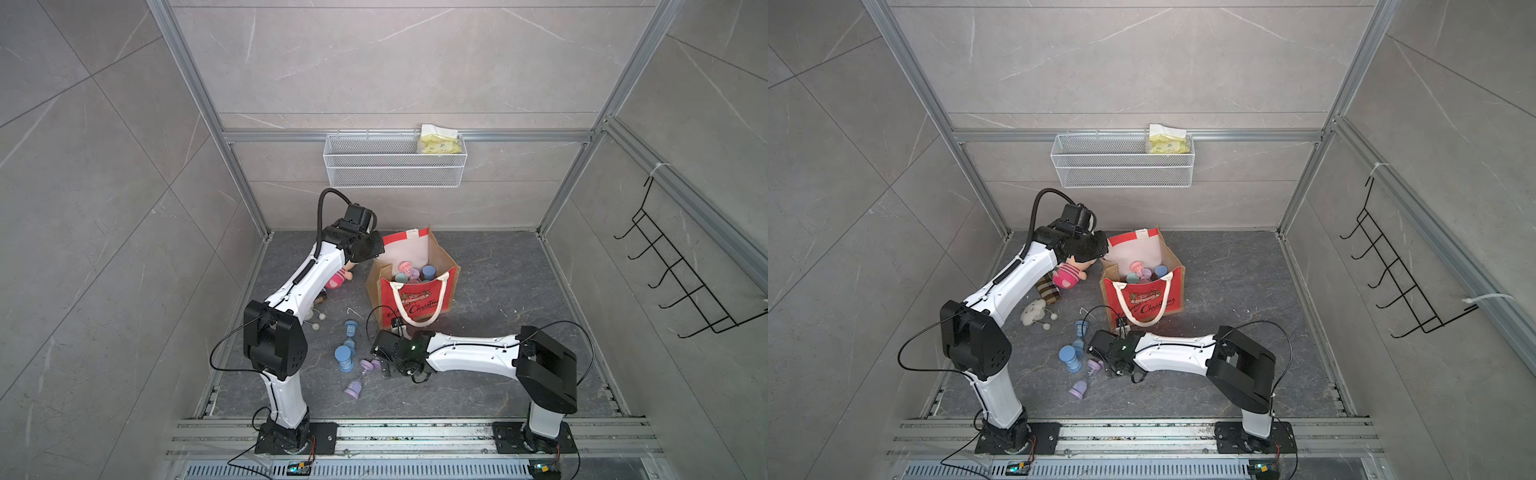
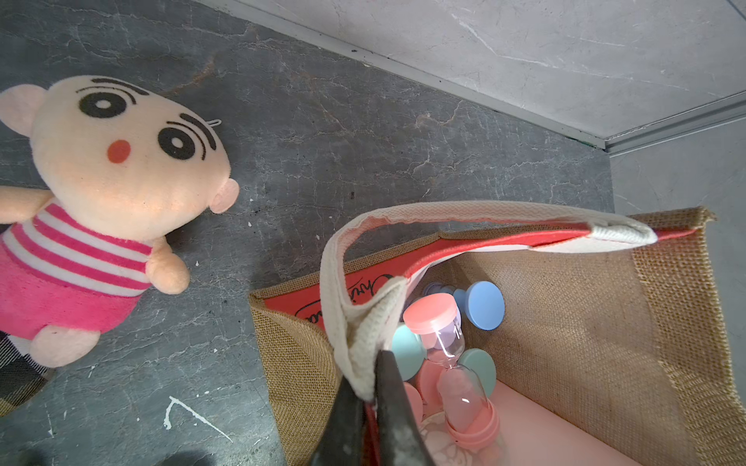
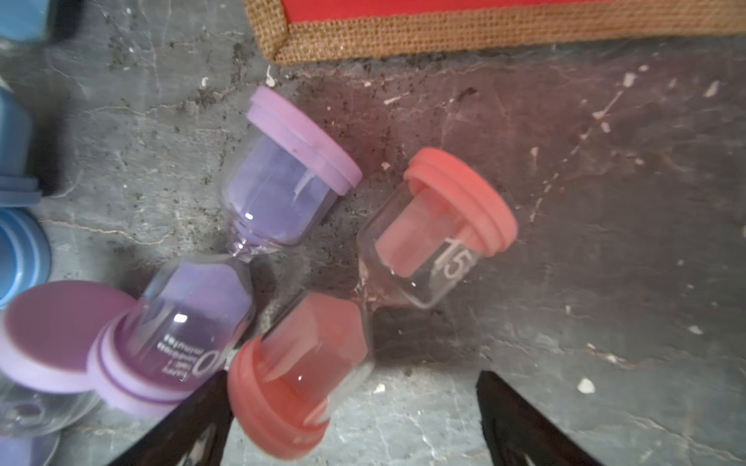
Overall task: Put the hourglass into the canvas bag
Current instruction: Pick up the hourglass from the center of the board.
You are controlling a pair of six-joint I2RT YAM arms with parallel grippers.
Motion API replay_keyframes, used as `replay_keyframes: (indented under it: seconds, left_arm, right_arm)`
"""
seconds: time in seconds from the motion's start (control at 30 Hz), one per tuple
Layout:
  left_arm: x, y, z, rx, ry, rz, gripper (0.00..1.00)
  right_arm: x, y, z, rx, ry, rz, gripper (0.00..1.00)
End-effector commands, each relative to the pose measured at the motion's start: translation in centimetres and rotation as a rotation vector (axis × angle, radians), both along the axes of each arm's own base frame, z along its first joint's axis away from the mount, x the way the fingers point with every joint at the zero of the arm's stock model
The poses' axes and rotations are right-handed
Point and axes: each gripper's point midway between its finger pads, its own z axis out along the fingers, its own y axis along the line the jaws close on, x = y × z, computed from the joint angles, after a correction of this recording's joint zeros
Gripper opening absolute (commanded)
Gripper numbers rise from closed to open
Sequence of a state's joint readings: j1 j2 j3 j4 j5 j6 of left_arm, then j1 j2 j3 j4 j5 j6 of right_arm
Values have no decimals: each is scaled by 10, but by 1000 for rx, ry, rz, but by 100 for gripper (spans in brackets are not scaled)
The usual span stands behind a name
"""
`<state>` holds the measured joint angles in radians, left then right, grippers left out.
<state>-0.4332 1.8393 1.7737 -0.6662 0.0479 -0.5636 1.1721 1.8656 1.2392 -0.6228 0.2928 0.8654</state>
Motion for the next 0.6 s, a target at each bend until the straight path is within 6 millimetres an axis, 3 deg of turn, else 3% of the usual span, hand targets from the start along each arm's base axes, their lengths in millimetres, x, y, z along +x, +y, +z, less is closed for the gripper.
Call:
replay_keyframes:
  seconds: [0.0,0.23,0.4,0.57]
  left_arm:
    - [-1,-6,14,-14,-32,-42,0]
    - [-3,-7,13,-20,-25,-47,0]
    - [-3,-5,15,-15,-33,-46,0]
    - [0,-8,17,-37,-36,-36,0]
  right_arm:
    - [8,2,0,-20,-30,-30,94]
    - [9,-7,-4,-64,-35,-55,93]
    - [5,6,2,16,-11,-54,94]
    - [15,15,7,13,-31,-92,98]
